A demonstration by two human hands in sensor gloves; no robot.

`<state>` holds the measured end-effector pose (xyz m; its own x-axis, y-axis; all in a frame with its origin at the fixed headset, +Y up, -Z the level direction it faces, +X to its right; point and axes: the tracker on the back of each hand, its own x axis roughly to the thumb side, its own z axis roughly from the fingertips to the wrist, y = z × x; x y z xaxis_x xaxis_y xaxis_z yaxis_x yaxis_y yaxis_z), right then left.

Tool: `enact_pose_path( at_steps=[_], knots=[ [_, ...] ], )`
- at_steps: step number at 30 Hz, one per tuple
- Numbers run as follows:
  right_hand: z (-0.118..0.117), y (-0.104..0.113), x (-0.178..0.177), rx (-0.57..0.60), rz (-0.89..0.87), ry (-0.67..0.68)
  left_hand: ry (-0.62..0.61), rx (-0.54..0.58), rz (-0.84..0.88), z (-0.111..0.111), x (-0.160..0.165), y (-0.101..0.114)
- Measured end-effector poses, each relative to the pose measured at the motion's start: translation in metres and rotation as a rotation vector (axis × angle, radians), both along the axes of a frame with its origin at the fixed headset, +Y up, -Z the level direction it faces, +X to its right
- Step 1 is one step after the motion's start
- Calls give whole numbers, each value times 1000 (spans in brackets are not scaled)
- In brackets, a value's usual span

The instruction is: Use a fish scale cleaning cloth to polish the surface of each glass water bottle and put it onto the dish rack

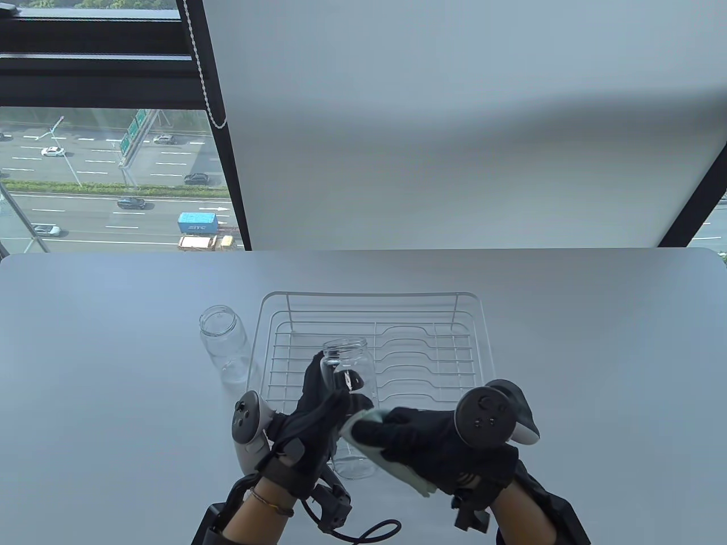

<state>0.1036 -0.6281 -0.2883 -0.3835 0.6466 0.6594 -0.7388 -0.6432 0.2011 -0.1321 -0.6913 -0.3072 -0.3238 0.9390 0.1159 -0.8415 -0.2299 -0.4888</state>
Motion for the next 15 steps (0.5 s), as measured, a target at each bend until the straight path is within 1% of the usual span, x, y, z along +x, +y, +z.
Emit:
enact_pose_path(
  at_steps=[1,2,3,4,5,6,7,8,9,10,12,13,14,15],
  knots=[
    [1,-1,0,64,-29,-100,-40,-4,14,1,4,-1],
    [2,-1,-1,86,-10,-88,-49,-13,33,1,5,-2],
    [3,1,-2,41,50,-13,-5,-32,44,1,3,-2],
    [2,2,-3,-6,85,75,14,-28,38,0,1,-2],
    [1,2,-7,-101,163,239,31,-10,36,-1,-2,-1],
    [1,-2,-10,-227,260,337,59,-10,43,-1,-6,1],
    [1,-4,-11,-262,277,360,58,0,41,-1,-6,2],
    [-1,-4,-12,-248,261,360,54,14,19,0,-7,3],
    [-3,-4,-12,-217,245,347,59,25,1,0,-7,2],
    [-5,-3,-8,-220,225,314,54,26,4,1,-6,3],
    [-4,-1,0,-95,51,148,-12,21,-42,1,-3,4],
    [-2,0,3,0,-33,29,-73,27,-62,1,0,3],
    [-1,0,4,34,-36,-13,-100,26,-42,0,2,2],
    [2,0,5,51,-37,-90,-119,16,10,0,4,3]
  ],
)
